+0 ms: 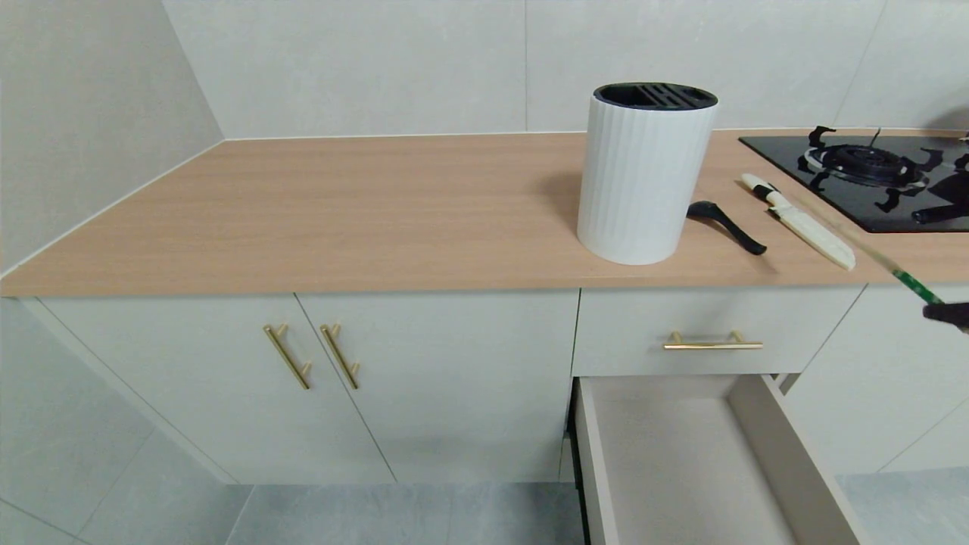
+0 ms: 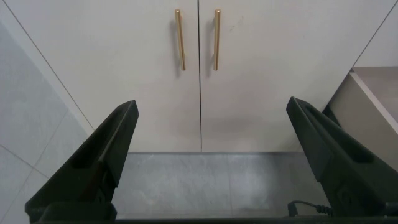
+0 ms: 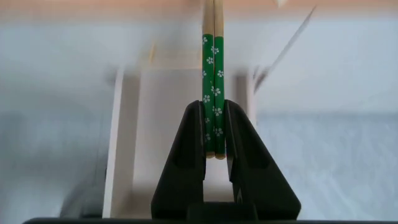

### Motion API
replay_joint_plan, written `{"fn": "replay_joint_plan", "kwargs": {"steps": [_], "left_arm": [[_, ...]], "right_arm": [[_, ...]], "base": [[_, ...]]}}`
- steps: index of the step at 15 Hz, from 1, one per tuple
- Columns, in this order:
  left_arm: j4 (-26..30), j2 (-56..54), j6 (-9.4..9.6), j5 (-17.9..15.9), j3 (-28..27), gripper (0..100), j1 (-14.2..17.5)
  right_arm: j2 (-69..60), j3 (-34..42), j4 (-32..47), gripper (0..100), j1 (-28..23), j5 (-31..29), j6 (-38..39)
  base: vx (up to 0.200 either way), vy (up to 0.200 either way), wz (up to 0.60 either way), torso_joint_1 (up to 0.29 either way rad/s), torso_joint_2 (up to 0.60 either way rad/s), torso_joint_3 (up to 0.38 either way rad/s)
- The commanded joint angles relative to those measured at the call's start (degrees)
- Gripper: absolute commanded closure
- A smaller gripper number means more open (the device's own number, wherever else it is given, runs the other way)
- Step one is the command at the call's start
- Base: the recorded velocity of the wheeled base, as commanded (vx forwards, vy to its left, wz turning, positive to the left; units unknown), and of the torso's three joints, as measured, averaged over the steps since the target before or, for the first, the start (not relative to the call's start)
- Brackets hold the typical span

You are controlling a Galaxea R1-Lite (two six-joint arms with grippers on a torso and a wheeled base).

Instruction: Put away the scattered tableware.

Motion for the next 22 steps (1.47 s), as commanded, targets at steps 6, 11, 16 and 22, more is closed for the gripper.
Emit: {"fn": "replay_joint_plan", "kwargs": {"steps": [6,11,16,22], "left_arm": [[0.0,0.1,-0.03,0.0,0.0,0,0.0],[0.0,0.1,-0.03,0.0,0.0,0,0.0],[0.0,0.1,-0.03,0.0,0.0,0,0.0],[0.0,0.1,-0.03,0.0,0.0,0,0.0]], "right_arm": [[-8.7,10.5,3.5,100,2.0,10.2,-13.5],[-7.2,18.6,-6.6,100,5.3,10.1,-16.9],[-7.2,20.3,-7.7,100,5.3,10.2,-19.7],[-7.1,21.8,-8.0,100,6.4,10.2,-21.6]], "base": [[0.000,0.000,0.00,0.000,0.00,0.000],[0.000,0.000,0.00,0.000,0.00,0.000],[0.000,0.000,0.00,-0.086,0.19,0.108],[0.000,0.000,0.00,-0.200,0.46,0.257]]}}
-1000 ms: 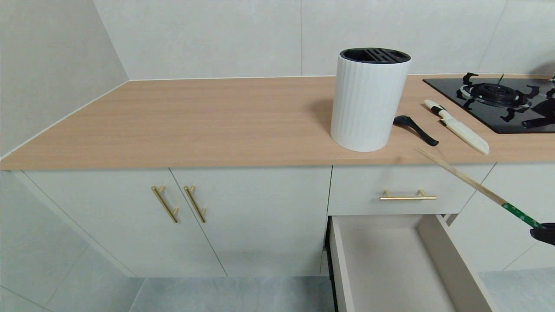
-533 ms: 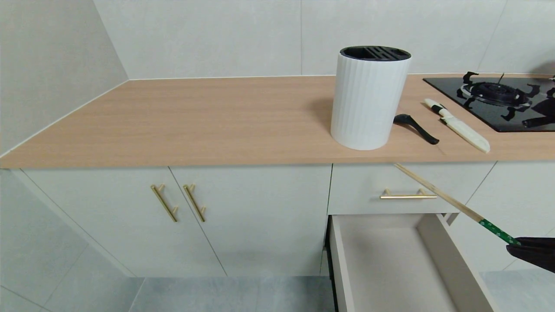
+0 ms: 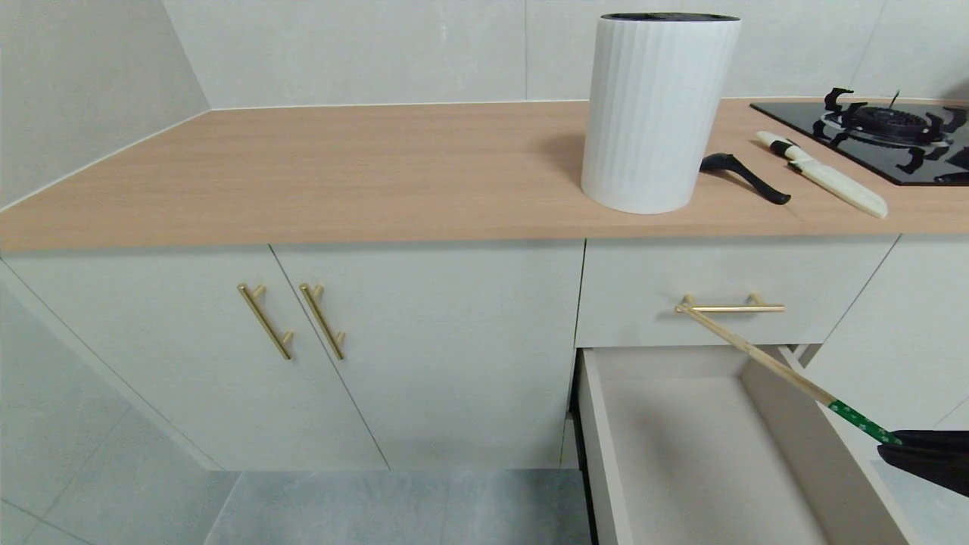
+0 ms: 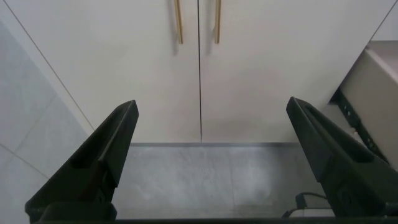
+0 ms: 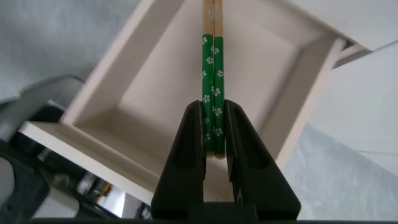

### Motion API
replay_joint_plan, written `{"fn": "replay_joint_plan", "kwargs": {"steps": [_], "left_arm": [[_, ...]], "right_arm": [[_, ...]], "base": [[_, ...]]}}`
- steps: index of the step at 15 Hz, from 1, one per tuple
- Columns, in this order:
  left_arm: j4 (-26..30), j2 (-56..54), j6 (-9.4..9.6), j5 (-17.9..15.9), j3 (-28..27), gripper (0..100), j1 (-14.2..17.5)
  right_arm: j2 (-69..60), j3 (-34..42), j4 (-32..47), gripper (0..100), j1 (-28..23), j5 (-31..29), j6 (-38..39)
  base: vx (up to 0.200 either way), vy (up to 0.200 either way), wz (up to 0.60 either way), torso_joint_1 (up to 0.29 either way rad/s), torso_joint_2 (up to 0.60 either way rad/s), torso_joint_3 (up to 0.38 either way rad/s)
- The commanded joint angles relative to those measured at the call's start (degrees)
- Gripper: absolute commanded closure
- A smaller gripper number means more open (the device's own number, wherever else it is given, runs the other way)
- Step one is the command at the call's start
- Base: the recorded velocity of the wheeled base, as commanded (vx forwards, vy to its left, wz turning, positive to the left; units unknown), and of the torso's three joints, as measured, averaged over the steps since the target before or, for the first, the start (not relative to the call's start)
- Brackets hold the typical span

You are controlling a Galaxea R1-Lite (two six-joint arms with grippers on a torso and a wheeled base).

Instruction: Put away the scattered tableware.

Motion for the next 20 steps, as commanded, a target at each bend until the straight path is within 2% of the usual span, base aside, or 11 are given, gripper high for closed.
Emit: {"fn": "replay_joint_plan", "kwargs": {"steps": [1,7,13,15,17,20], "left_arm": [[0.0,0.1,-0.01,0.0,0.0,0,0.0],[0.0,0.1,-0.01,0.0,0.0,0,0.0],[0.0,0.1,-0.01,0.0,0.0,0,0.0],[0.0,0.1,-0.01,0.0,0.0,0,0.0],[0.0,0.1,-0.01,0.0,0.0,0,0.0],[0.0,0.1,-0.01,0.0,0.0,0,0.0]], "right_arm": [[0.4,0.7,-0.1,100,0.6,0.0,-0.2],[2.9,2.4,-2.9,100,1.4,-0.1,-0.2],[4.2,2.9,-3.0,100,1.9,-0.1,-0.1],[4.8,3.7,-3.4,100,5.1,-2.0,0.4],[7.9,2.4,-3.4,100,7.3,-5.5,3.4],[17.2,-1.2,-2.7,100,10.2,-7.0,12.9]], "base": [[0.000,0.000,0.00,-0.198,0.46,0.266],[0.000,0.000,0.00,-0.164,0.41,0.233],[0.000,0.000,0.00,-0.013,0.05,0.033],[0.000,0.000,0.00,0.000,0.00,0.000],[0.000,0.000,0.00,0.000,0.00,0.000],[0.000,0.000,0.00,0.000,0.00,0.000]]}}
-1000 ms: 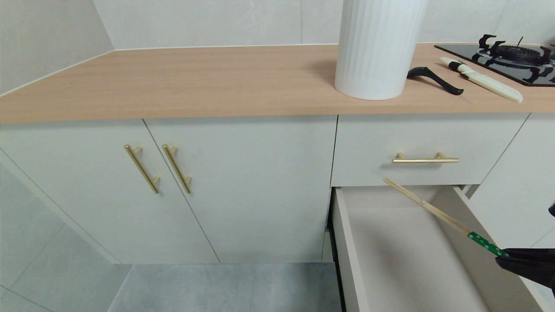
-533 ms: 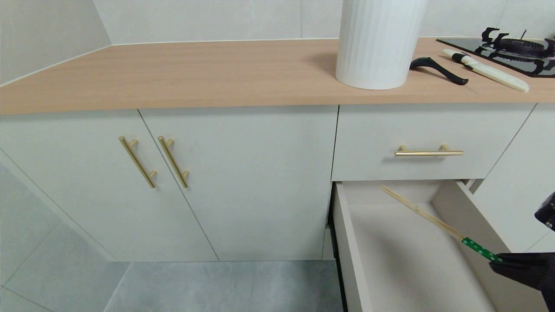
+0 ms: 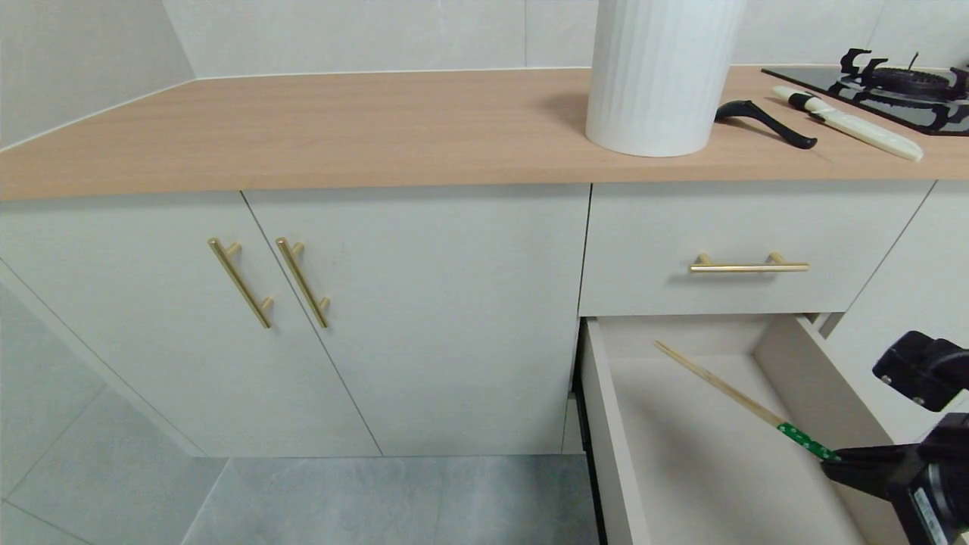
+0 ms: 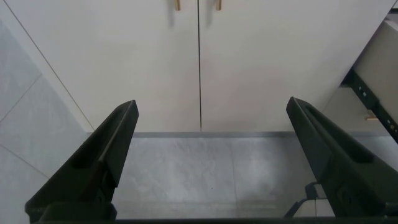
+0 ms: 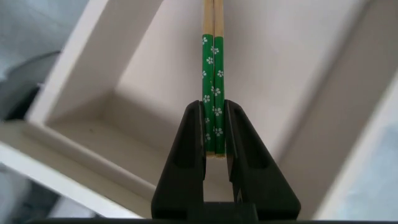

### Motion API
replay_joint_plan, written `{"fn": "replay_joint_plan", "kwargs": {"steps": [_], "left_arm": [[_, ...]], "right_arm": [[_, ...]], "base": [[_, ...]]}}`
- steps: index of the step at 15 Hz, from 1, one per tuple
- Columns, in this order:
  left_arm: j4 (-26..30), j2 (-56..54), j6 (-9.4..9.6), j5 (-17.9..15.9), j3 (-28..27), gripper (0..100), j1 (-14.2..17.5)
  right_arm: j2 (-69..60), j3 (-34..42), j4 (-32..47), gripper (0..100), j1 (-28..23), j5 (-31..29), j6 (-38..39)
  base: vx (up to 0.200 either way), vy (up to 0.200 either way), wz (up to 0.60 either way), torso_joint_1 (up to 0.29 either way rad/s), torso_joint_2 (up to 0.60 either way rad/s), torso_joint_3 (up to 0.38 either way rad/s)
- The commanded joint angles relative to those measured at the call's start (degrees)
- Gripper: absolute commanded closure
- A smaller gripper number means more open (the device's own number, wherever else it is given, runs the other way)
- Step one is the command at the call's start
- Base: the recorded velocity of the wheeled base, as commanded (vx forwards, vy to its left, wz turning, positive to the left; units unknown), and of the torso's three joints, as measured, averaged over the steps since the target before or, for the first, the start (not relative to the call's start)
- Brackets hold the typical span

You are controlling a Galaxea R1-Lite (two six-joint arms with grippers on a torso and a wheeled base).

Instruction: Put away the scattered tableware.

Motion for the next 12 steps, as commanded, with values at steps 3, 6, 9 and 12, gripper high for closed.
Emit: {"fn": "replay_joint_plan", "kwargs": {"steps": [3,6,9,12], "left_arm": [[0.0,0.1,-0.01,0.0,0.0,0,0.0],[0.0,0.1,-0.01,0.0,0.0,0,0.0],[0.0,0.1,-0.01,0.0,0.0,0,0.0],[0.0,0.1,-0.01,0.0,0.0,0,0.0]], "right_arm": [[13.9,-3.5,-0.2,100,6.5,-4.9,11.3],[19.8,-5.9,-0.6,100,7.3,-5.9,17.6],[24.9,-7.0,-2.9,100,6.9,-5.9,20.0],[31.0,-7.2,-8.6,100,7.2,-6.3,25.4]], "base": [[0.000,0.000,0.00,0.000,0.00,0.000],[0.000,0.000,0.00,0.000,0.00,0.000],[0.000,0.000,0.00,0.000,0.00,0.000],[0.000,0.000,0.00,0.000,0.00,0.000]]}}
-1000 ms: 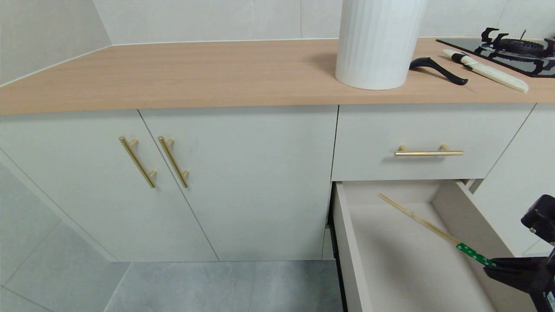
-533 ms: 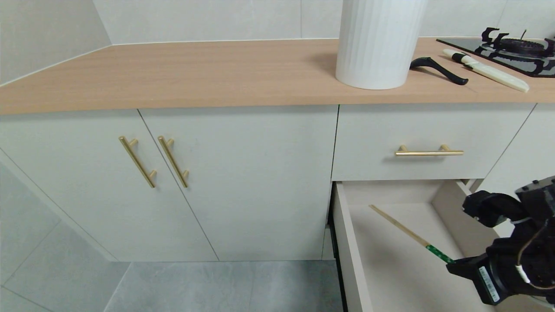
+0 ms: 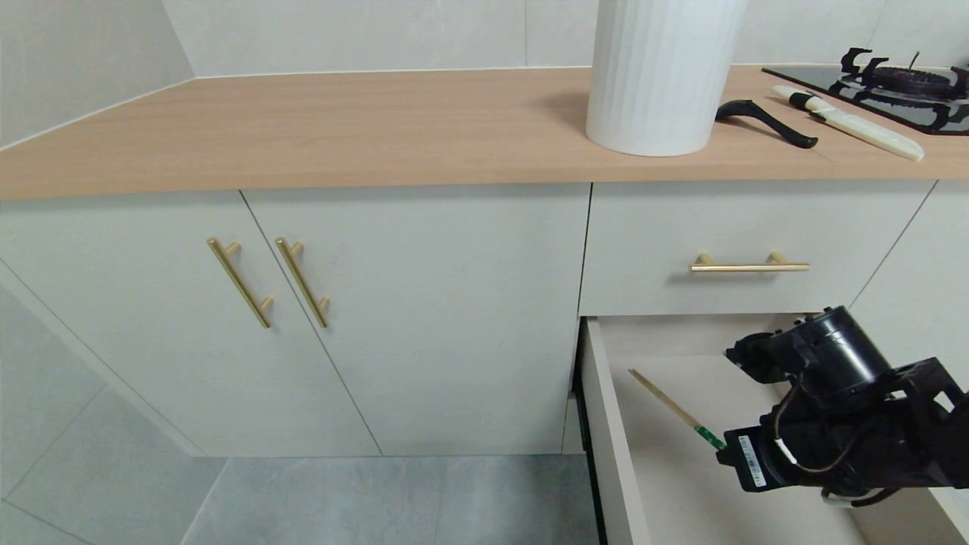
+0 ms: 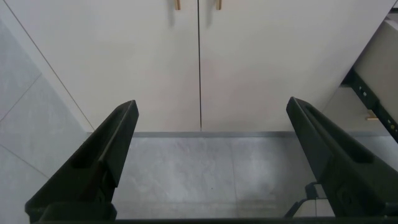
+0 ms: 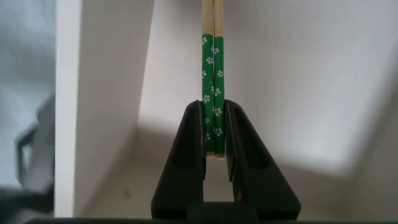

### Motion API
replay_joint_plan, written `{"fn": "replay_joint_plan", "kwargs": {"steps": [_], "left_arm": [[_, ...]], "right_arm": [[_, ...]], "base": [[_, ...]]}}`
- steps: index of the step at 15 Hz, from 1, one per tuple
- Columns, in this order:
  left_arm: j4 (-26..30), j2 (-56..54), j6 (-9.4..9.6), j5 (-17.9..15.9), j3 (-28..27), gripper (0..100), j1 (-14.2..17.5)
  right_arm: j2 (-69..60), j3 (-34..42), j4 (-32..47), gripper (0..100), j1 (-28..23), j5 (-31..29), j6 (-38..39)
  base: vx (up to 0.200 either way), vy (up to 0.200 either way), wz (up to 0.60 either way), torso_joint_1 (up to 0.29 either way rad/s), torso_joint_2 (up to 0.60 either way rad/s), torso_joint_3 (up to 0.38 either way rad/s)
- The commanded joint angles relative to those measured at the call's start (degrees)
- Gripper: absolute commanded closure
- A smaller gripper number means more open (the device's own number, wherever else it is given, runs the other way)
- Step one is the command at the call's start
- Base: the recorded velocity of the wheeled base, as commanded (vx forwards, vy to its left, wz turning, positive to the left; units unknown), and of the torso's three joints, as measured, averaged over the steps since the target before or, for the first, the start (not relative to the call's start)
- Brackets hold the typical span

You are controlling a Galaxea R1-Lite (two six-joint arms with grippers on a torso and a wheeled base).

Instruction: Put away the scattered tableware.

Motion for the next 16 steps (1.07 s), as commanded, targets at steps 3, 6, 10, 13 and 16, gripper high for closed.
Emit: {"fn": "replay_joint_plan", "kwargs": {"steps": [3,6,10,13,16], "left_arm": [[0.0,0.1,0.08,0.0,0.0,0,0.0],[0.0,0.1,-0.01,0.0,0.0,0,0.0],[0.0,0.1,-0.01,0.0,0.0,0,0.0],[0.0,0.1,-0.01,0.0,0.0,0,0.0],[0.0,0.1,-0.01,0.0,0.0,0,0.0]], "right_arm": [[9.7,-2.0,-3.7,100,0.3,-4.3,5.9],[14.7,-4.5,-3.8,100,0.6,-5.6,10.9],[18.6,-4.2,-3.8,100,2.0,-5.6,11.0],[22.8,-4.1,-5.5,100,2.0,-5.6,11.1],[26.1,-2.9,-9.8,100,1.9,-6.8,11.0]], "base": [[0.000,0.000,0.00,0.000,0.00,0.000],[0.000,0.000,0.00,0.000,0.00,0.000],[0.000,0.000,0.00,0.000,0.00,0.000],[0.000,0.000,0.00,0.000,0.00,0.000],[0.000,0.000,0.00,0.000,0.00,0.000]]}}
